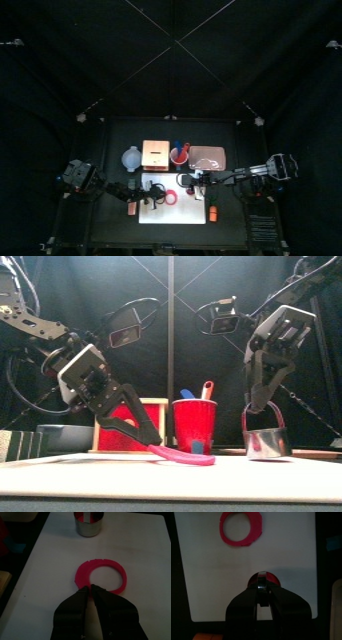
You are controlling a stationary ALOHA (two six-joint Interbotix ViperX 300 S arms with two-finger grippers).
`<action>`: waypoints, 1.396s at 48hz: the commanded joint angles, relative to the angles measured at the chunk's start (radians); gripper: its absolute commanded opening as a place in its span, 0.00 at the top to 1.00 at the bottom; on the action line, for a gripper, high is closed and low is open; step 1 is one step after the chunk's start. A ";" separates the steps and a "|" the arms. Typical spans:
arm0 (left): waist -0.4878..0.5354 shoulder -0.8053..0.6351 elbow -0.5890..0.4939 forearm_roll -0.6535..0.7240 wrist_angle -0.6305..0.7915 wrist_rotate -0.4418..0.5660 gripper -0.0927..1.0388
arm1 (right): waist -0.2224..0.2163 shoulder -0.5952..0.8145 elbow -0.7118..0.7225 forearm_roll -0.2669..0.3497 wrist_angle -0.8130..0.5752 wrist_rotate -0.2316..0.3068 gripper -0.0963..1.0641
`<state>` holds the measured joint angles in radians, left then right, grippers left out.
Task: Get the cutter from the drawer then cut the dough then place the extra dough in the bowl
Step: Place the extra dough in the bowl
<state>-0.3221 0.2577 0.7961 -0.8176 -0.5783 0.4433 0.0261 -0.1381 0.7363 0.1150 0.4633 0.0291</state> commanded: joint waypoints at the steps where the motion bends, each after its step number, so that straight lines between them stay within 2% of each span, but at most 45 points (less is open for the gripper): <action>1: 0.006 -0.031 -0.017 0.003 -0.008 0.003 0.40 | 0.008 -0.031 -0.015 -0.002 -0.008 0.003 0.40; 9: 0.005 -0.048 -0.011 0.005 -0.008 0.005 0.40 | 0.011 -0.031 -0.025 0.000 -0.009 0.003 0.27; 16: 0.006 -0.075 -0.005 0.006 -0.017 0.006 0.40 | 0.009 -0.031 -0.035 -0.005 -0.023 0.003 0.22; 38: 0.046 -0.112 0.018 0.034 -0.040 0.006 0.38 | 0.005 -0.020 -0.043 -0.006 -0.107 0.002 0.22; 43: 0.078 -0.106 0.005 0.034 -0.011 0.008 0.34 | 0.008 -0.015 -0.043 -0.020 -0.117 0.000 0.22; 55: 0.115 -0.078 -0.037 0.071 0.130 0.035 0.14 | 0.011 -0.012 -0.040 -0.023 -0.138 0.002 0.22; 67: 0.130 -0.043 -0.063 0.086 0.207 0.041 0.13 | 0.012 -0.011 -0.035 -0.020 -0.147 0.002 0.22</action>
<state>-0.2010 0.2209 0.7639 -0.7424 -0.3804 0.4832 0.0368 -0.1365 0.7164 0.0920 0.3237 0.0291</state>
